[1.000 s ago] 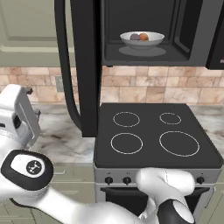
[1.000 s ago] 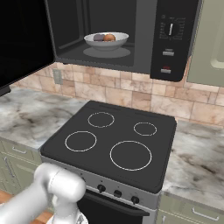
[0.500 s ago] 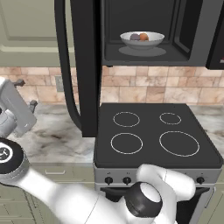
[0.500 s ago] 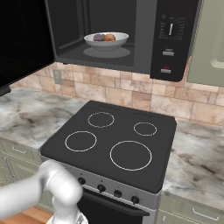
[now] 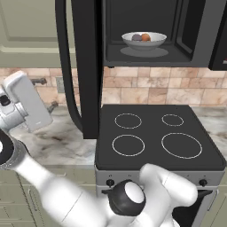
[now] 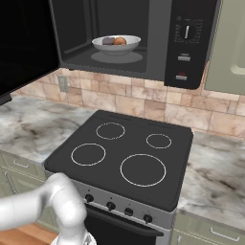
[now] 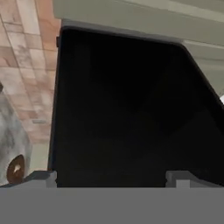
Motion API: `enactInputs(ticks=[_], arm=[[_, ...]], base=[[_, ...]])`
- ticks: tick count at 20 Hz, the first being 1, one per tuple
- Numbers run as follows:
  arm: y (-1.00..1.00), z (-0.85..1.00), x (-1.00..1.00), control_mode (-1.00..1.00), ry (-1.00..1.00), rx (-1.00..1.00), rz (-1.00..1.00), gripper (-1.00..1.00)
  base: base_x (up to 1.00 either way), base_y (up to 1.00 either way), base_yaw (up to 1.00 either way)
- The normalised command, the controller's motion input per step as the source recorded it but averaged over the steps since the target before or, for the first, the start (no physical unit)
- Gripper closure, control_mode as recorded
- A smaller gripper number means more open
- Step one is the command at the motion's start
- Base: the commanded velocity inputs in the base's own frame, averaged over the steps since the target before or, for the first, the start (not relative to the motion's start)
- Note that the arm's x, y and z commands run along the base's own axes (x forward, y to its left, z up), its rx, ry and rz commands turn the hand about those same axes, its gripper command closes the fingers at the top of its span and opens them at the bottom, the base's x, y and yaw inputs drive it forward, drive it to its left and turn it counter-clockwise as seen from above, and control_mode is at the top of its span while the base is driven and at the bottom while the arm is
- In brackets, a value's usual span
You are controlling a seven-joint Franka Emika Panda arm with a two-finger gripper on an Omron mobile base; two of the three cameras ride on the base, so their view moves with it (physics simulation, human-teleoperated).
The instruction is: Place the bowl containing the onion and eggplant in the microwave. Close the microwave door and press the start button to microwave the meal.
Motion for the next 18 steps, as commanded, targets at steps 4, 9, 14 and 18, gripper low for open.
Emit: enactInputs(ticks=[4,9,14,18], arm=[[-1.00,0.06,-0.04,-1.00,-0.09,0.09,-0.38,-1.00],[-1.00,0.12,-0.41,-1.00,-0.16,0.14,-0.31,-1.00],[-1.00,0.03,-0.78,-1.00,-0.25,0.13,-0.22,-1.00],[-1.00,0.00,-1.00,-1.00,-0.24,0.16,-0.16,-1.00]], base=[[0.00,0.00,0.00],[0.00,0.00,0.00],[0.00,0.00,0.00],[0.00,0.00,0.00]])
